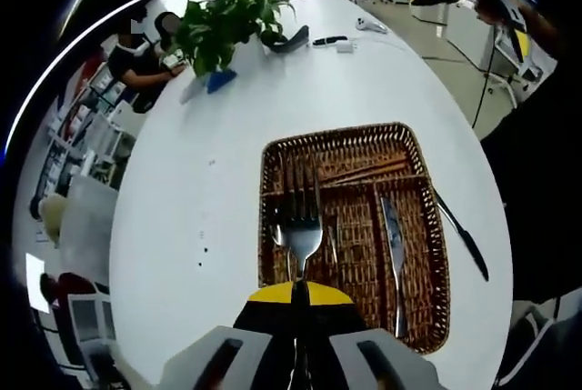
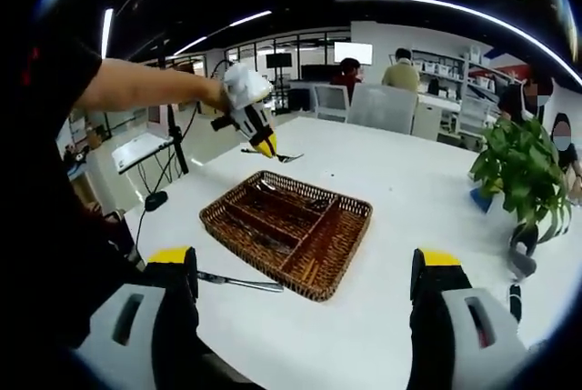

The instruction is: Arrange the knives, forks, and spoons in their matching storage slots by inserting each utensil handle-first until every utensil is classified and aligned in the correct compartment

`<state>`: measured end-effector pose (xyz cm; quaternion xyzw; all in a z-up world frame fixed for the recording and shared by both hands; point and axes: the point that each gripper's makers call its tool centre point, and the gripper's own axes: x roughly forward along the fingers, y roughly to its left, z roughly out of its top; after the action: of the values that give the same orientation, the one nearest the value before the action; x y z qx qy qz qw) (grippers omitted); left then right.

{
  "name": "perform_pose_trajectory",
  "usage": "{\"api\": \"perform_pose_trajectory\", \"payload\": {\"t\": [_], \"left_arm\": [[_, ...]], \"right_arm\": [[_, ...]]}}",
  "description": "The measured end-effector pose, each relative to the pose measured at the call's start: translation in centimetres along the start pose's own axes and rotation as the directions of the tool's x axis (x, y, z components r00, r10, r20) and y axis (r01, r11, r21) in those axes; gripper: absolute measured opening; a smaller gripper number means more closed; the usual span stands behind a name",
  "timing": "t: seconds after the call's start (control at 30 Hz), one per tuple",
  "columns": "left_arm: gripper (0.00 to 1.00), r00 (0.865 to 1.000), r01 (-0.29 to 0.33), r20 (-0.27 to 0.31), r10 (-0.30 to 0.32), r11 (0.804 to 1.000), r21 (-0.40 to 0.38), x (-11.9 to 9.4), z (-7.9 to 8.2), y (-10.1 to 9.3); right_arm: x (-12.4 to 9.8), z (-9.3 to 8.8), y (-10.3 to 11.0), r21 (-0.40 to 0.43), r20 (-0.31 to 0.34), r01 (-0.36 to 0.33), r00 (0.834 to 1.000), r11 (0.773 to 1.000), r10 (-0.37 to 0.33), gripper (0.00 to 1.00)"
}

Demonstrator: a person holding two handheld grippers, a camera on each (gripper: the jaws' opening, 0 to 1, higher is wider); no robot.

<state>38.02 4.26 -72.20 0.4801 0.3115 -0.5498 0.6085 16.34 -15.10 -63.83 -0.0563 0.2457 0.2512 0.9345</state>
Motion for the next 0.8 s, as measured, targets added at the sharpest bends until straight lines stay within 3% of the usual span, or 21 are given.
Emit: {"api": "perform_pose_trajectory", "payload": {"t": [0.33, 0.8], "left_arm": [[0.0, 0.998, 0.045, -0.035, -0.047, 0.997, -0.07, 3.3, -1.6, -1.4], [0.0, 0.995, 0.075, -0.052, -0.081, 0.992, -0.105, 8.1, -1.4, -3.7]], "right_arm": [[-0.6, -0.2, -0.5, 0.01, -0.002, 0.02, 1.0, 1.0, -0.02, 0.99], [-0.7, -0.3, -0.9, -0.005, -0.03, 0.019, 0.999, 1.0, -0.019, 0.99]]}}
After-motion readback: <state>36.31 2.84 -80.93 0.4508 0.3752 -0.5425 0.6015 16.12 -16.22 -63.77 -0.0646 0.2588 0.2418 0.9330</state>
